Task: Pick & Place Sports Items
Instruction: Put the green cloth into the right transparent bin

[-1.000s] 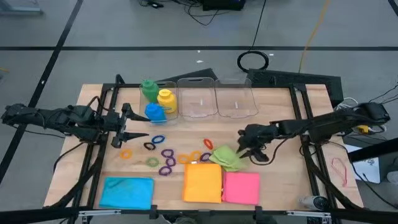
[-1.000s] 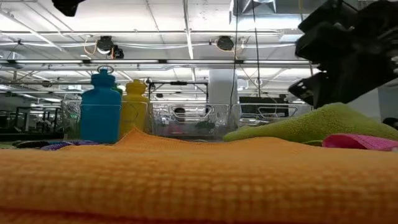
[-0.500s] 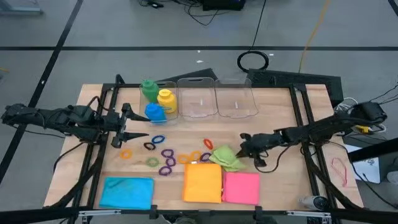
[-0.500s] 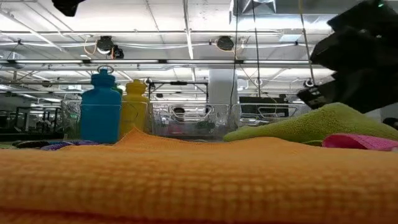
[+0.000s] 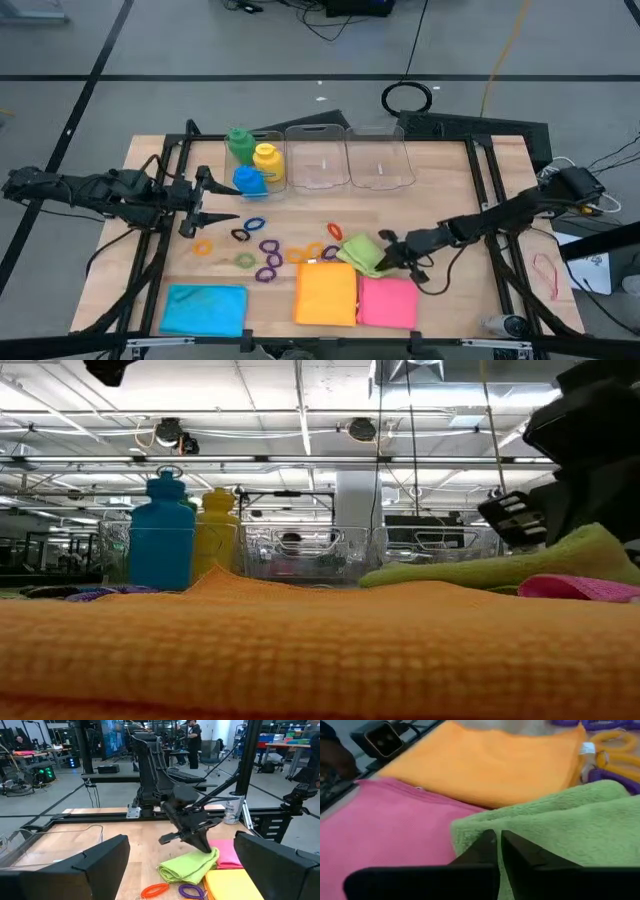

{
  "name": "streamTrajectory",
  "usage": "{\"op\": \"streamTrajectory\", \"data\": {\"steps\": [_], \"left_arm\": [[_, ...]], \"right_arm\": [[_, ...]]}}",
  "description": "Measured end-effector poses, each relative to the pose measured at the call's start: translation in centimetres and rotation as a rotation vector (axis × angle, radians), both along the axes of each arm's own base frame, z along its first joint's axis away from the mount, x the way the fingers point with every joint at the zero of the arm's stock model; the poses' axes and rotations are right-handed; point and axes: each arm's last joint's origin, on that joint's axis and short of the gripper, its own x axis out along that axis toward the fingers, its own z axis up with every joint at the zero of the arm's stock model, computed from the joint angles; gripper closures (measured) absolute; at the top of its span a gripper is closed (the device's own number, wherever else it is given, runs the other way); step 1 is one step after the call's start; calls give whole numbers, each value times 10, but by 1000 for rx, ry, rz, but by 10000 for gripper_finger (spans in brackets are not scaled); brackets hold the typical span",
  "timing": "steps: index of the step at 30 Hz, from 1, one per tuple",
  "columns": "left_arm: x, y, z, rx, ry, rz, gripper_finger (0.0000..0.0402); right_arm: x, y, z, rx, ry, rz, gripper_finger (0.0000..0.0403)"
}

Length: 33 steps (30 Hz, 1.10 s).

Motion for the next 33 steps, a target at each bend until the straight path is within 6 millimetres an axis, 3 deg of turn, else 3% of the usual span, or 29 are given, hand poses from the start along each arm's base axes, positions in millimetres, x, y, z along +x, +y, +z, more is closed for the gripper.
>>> {"op": "streamTrajectory", "data": {"steps": [27,33], "left_arm": [[0,0,0,0,0,0,105],[0,0,0,0,0,0,105]], "right_arm": [[-2,-2,-10,-26,77,16,403],[-5,-4,15,14,-21,6,380]]}}
